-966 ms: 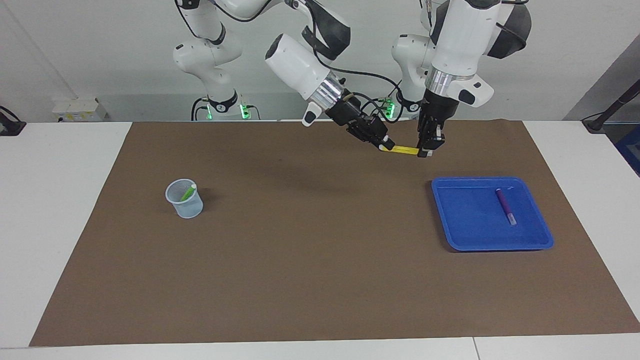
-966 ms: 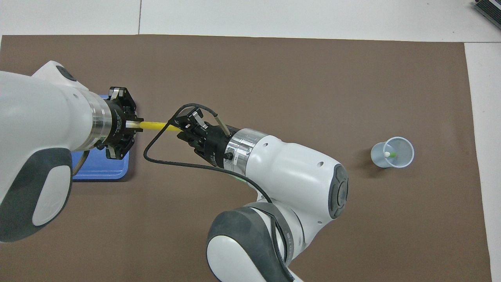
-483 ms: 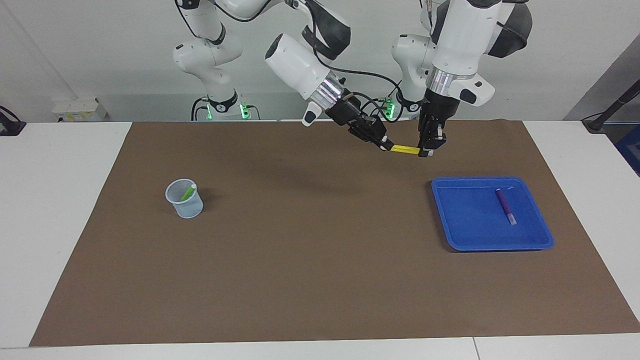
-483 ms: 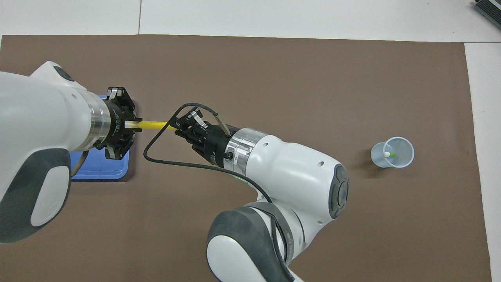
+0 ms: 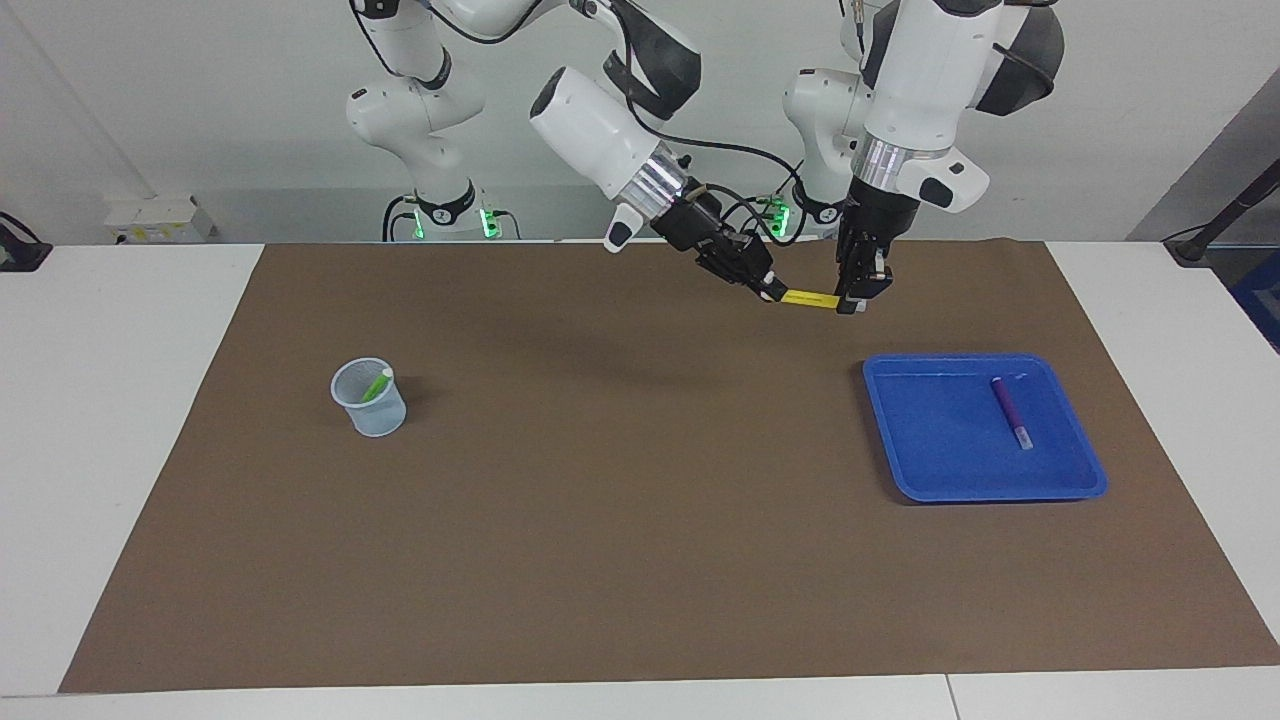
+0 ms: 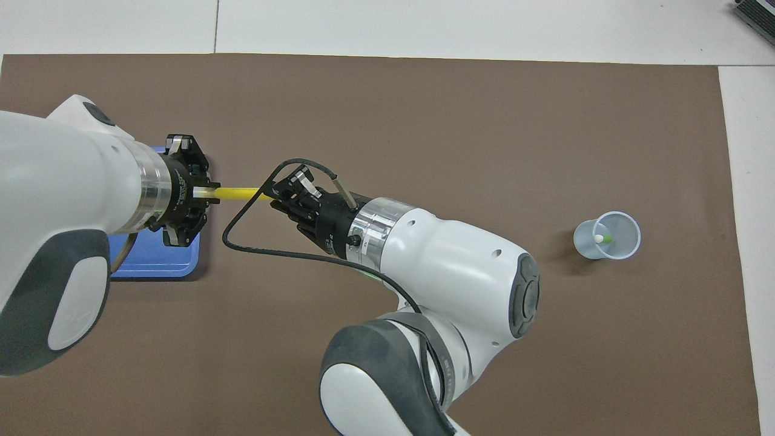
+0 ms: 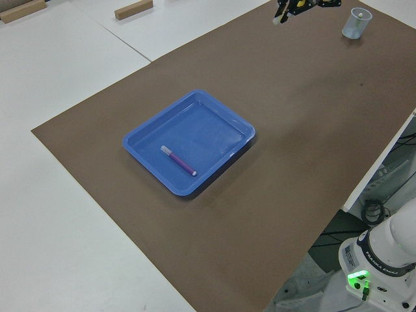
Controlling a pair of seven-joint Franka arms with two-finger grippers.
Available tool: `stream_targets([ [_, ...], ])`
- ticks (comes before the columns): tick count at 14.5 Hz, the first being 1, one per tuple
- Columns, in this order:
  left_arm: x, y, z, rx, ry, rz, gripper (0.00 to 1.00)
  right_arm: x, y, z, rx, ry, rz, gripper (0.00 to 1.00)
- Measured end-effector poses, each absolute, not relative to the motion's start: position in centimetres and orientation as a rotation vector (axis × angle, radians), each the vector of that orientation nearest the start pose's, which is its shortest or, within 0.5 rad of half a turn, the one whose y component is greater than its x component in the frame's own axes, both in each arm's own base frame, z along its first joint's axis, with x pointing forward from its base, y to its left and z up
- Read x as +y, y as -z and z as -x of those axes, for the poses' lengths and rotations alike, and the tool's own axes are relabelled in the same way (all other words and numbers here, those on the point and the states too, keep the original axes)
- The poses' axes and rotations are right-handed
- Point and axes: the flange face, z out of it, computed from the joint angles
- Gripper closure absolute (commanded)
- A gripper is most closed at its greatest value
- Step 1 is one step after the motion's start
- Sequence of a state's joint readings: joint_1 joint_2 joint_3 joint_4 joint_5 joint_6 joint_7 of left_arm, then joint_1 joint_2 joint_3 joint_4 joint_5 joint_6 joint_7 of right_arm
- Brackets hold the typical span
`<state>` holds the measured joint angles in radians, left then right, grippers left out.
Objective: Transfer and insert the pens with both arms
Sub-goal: 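Close the right gripper on the yellow pen and open the left gripper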
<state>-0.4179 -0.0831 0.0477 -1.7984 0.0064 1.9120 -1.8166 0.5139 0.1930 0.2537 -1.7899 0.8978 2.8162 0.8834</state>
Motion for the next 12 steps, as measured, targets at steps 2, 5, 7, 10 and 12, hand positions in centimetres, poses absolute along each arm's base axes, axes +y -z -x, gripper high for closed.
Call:
stream_targets([
  [2,-20.25,-59.24,-51.65,-2.176,0.154,2.491,0.35,41.71,-52.86,-50.93,0.922,0.038,1.936,1.00],
  [5,-20.68,-59.43,-51.38,-2.163,0.157,2.506,0.30,41.72,-52.70,-50.98,0.923,0.037,1.937,1.00],
  [7,-20.73,-59.66,-51.24,-2.163,0.160,2.511,0.29,41.74,-52.63,-51.00,0.924,0.036,1.938,1.00],
  [10,-20.70,-59.82,-51.18,-2.164,0.162,2.513,0.29,41.76,-52.45,-51.04,0.922,0.037,1.942,1.00],
  [12,-20.70,-59.82,-51.18,-2.164,0.162,2.513,0.29,41.80,-52.34,-51.04,0.909,0.040,1.951,1.00],
])
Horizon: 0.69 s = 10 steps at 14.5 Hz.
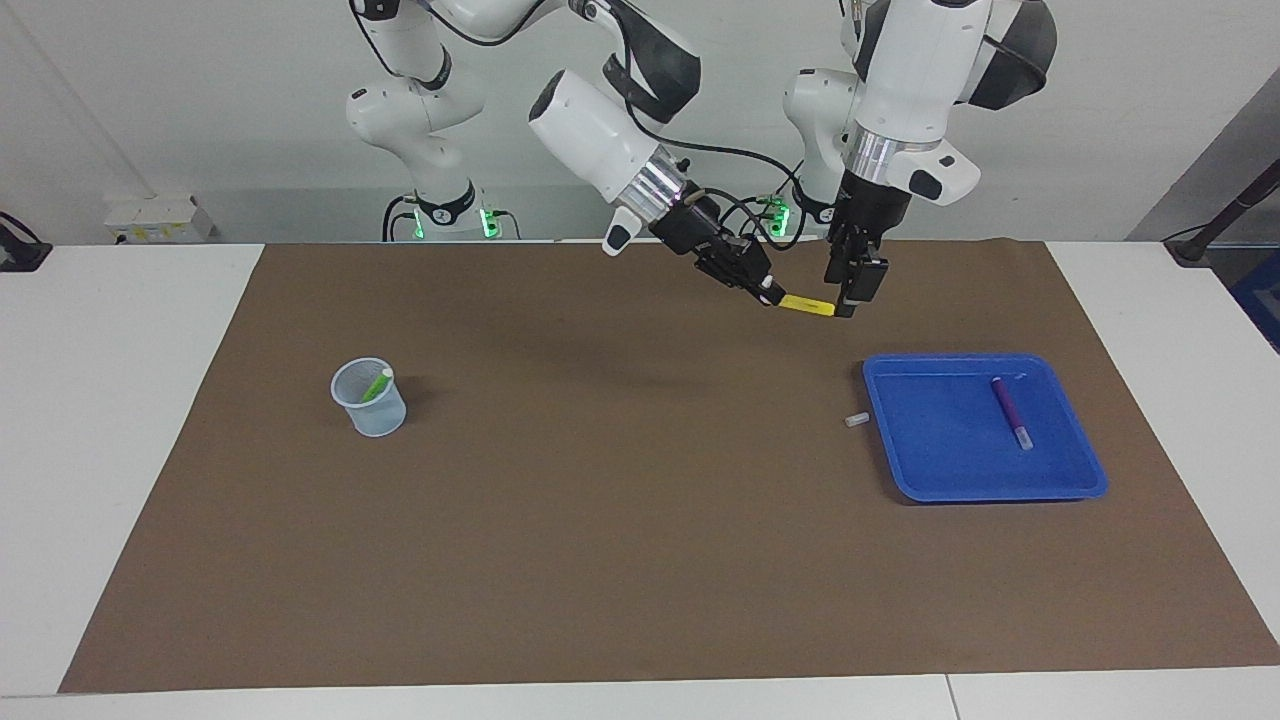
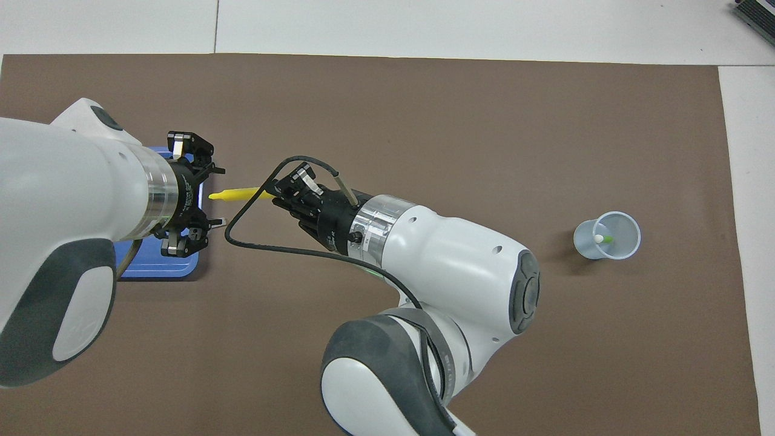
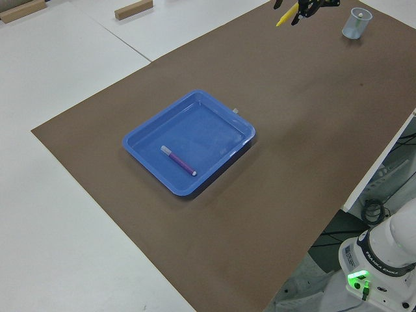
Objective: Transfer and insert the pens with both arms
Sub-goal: 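Close the right gripper on the yellow pen and open the left gripper, then carry the yellow pen to the clear cup with the right gripper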
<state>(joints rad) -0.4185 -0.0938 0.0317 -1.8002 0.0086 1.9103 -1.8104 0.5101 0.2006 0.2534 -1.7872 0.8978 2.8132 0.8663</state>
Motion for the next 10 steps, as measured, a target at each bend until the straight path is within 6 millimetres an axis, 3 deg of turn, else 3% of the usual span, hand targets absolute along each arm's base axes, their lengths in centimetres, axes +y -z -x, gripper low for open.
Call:
stream_targets([
  [6,-20.7,-59.8,-51.2,-2.164,0.162,2.514,0.29,40.4,-50.8,-52.1,0.730,0.017,2.093,1.00],
  [10,-20.6,-59.7,-51.1,-2.129,0.164,2.536,0.29,37.5,-49.6,-53.6,0.498,0.005,2.300,1.00],
])
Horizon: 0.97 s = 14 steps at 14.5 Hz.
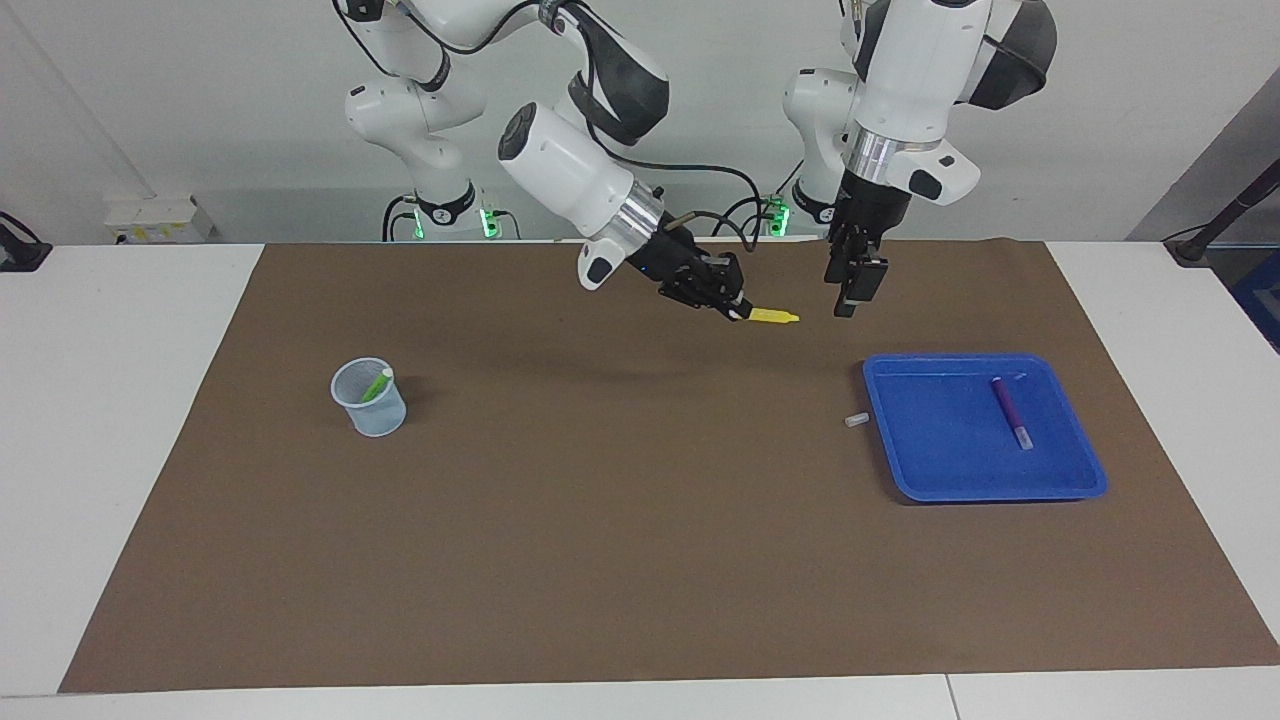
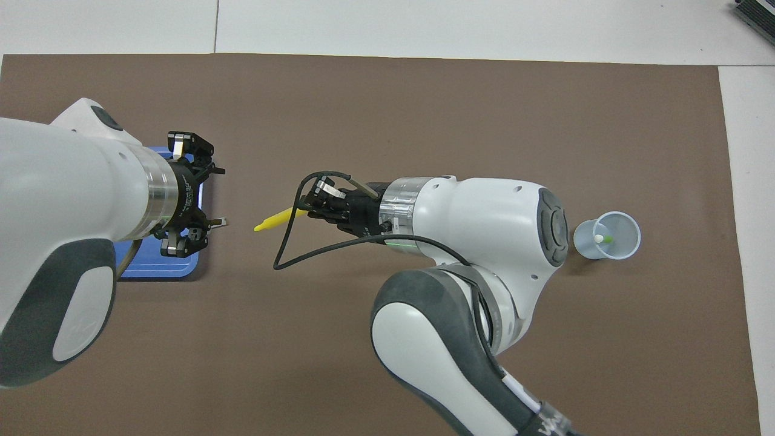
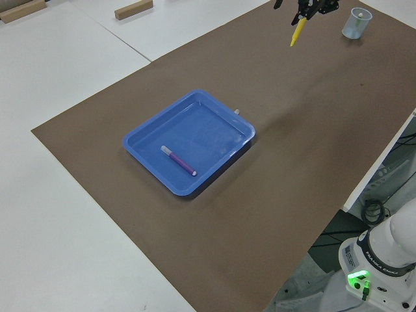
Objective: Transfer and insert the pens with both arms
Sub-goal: 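Carry the yellow pen to the clear cup with the right gripper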
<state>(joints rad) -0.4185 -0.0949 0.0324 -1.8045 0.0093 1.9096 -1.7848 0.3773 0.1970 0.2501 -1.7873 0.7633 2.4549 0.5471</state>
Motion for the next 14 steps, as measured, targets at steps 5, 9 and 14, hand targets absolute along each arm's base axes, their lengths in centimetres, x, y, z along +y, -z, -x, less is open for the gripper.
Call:
stream_targets([
  [5,-19.2,-58.6,-50.7,-1.961,0.164,2.633,0.29,35.6,-48.7,-53.4,0.232,0.027,2.550,1.00],
  [9,-15.9,-58.5,-51.4,-1.648,0.195,2.813,0.29,31.6,-48.6,-54.3,-0.043,-0.009,2.730,1.00],
  [14,-13.5,-58.3,-51.9,-1.308,0.203,2.954,0.29,27.0,-50.4,-53.8,-0.430,-0.047,2.900,1.00],
])
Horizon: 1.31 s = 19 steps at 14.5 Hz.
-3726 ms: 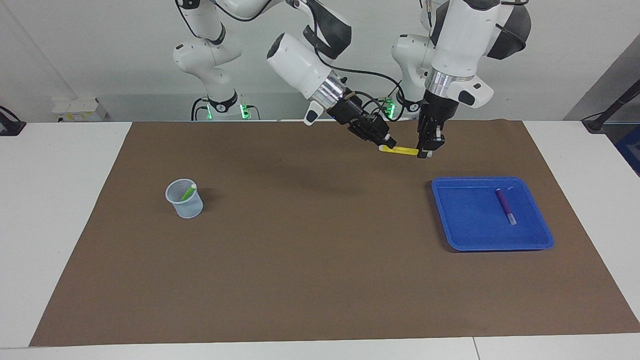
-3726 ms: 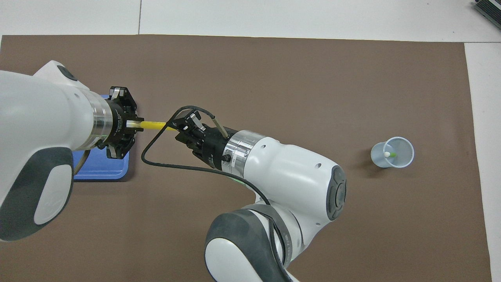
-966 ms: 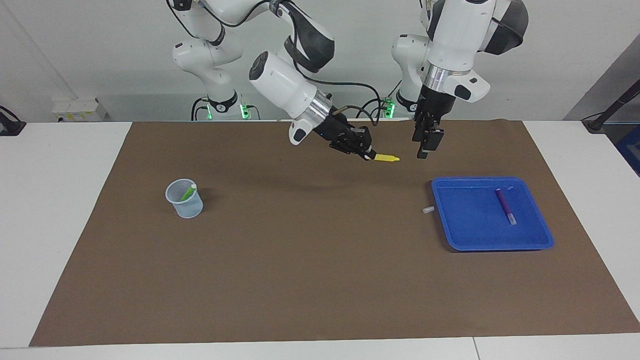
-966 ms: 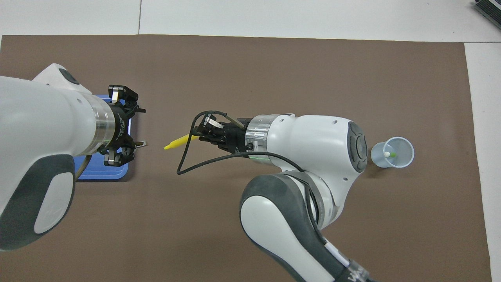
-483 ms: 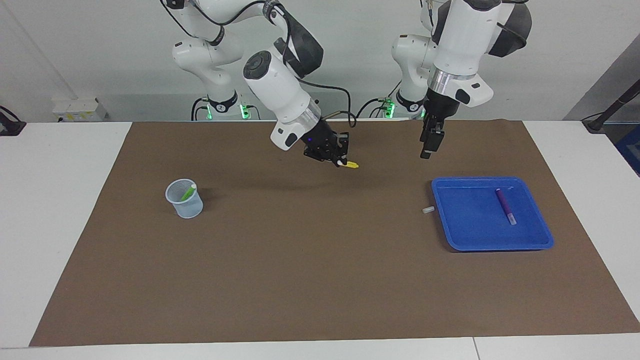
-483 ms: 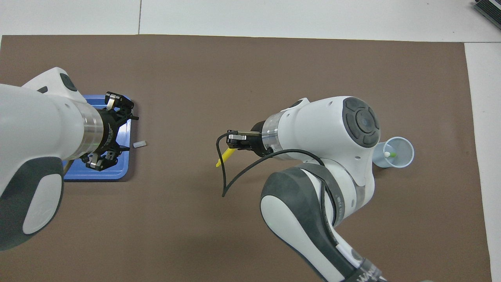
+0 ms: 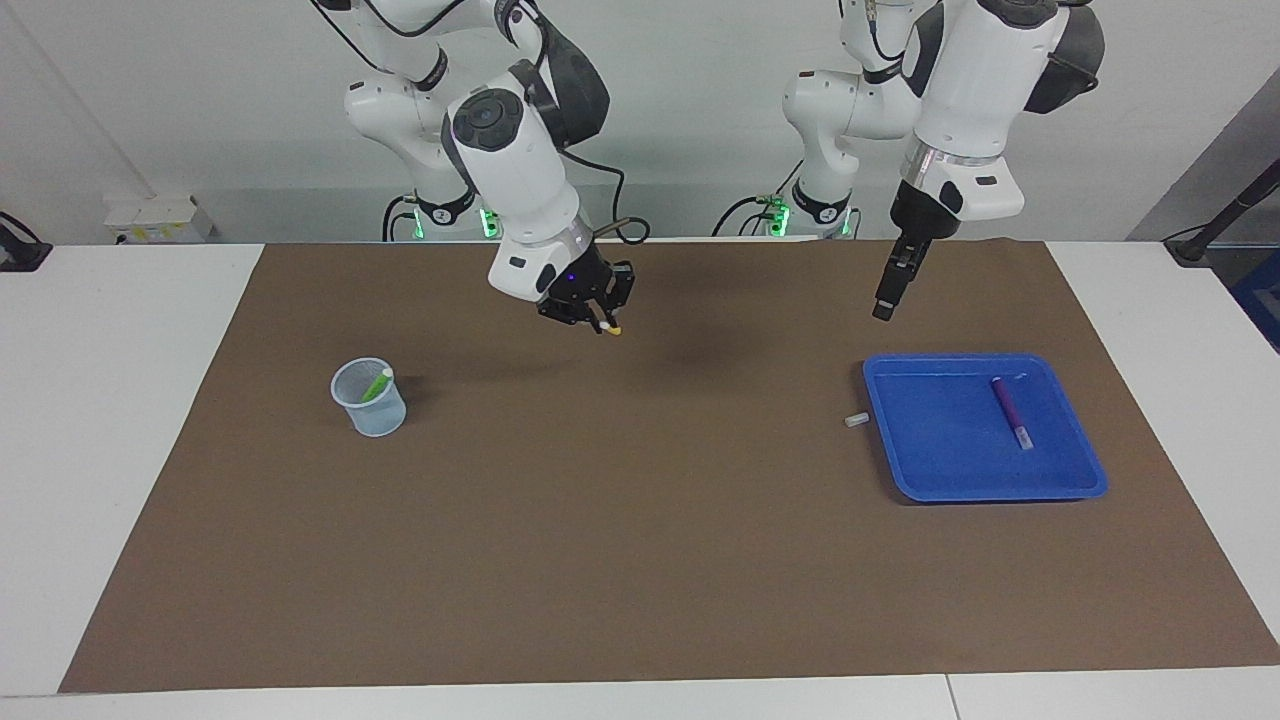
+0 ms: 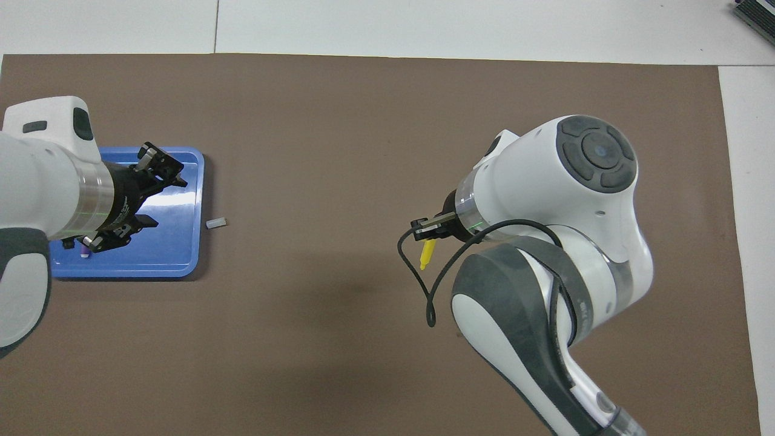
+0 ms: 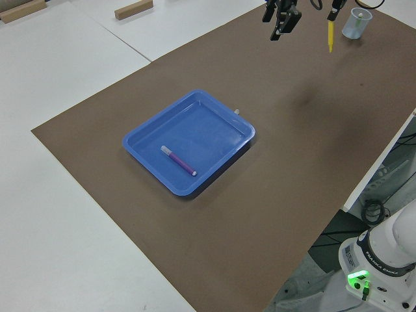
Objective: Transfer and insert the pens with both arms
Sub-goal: 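Carry the yellow pen to the clear cup with the right gripper, then lower the yellow pen into the cup while the left gripper reaches the purple pen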
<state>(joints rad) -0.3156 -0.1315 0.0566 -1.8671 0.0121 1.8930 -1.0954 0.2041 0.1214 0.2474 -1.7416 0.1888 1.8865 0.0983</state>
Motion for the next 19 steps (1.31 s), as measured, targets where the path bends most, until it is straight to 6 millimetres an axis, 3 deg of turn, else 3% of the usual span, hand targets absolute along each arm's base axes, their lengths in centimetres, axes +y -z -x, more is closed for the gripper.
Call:
stream_targets([
  [5,-10.1,-57.7,-52.1,-0.938,0.181,3.053,0.29,16.8,-53.9,-53.2,-0.941,-0.179,2.982,1.00],
  [8,-7.8,-57.0,-51.9,-0.794,0.167,3.080,0.29,12.1,-54.4,-53.6,-1.261,-0.264,2.991,1.00],
  [12,-6.8,-56.0,-52.0,-0.695,0.189,3.102,0.29,10.0,-53.5,-54.5,-1.552,-0.277,2.949,1.00],
  [19,-7.0,-54.8,-52.1,-0.671,0.231,3.113,0.29,7.5,-47.5,-54.2,-1.822,-0.090,2.866,1.00],
])
